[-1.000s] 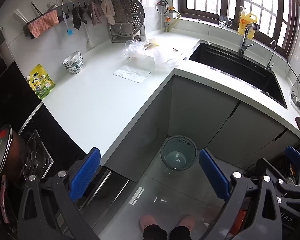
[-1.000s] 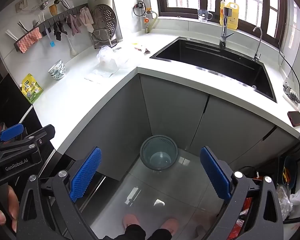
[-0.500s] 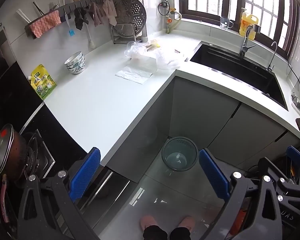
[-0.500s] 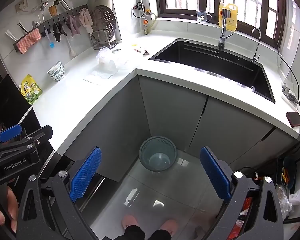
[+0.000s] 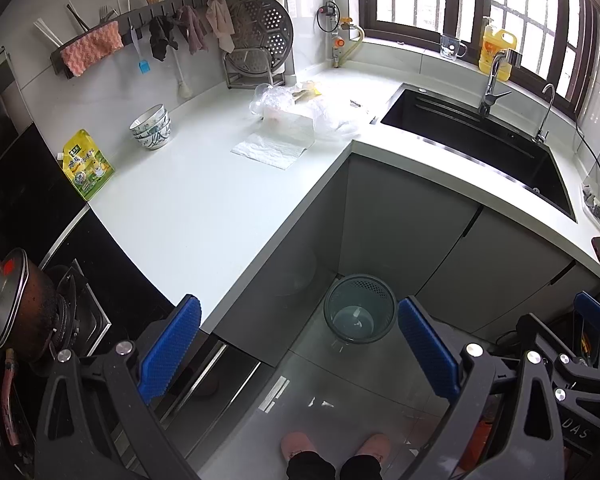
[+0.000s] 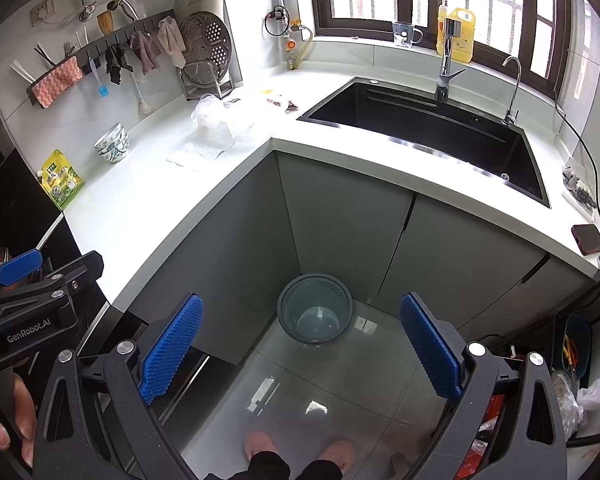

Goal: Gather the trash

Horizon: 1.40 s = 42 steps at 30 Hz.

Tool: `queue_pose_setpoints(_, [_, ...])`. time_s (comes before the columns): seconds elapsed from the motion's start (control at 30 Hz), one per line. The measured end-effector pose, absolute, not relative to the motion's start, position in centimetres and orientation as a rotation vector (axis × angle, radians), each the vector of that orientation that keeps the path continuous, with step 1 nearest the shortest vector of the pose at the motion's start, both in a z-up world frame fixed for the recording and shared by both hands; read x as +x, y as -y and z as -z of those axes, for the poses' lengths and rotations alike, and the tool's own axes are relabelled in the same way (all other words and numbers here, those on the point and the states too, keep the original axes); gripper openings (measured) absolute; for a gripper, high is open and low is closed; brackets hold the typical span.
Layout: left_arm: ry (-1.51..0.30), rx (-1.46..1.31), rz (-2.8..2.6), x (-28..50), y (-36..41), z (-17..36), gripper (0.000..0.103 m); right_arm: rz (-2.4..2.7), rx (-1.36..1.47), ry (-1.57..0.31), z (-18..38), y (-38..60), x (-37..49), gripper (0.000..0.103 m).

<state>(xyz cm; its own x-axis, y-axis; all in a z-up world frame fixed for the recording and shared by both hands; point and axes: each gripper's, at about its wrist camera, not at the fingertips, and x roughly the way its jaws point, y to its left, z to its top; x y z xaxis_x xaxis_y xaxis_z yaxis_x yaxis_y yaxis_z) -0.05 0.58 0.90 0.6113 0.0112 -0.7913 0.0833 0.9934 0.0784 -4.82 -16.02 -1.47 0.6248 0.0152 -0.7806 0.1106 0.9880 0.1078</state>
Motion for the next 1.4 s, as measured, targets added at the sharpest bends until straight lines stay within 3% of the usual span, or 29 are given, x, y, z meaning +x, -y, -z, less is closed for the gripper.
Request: queue_pose_setpoints(1.4, [-0.906,0.121,0.046,-0.56,0.08,-1.04,0.097,0.054,0.149,-0.891,1.49,15.79,-5.26,0.095])
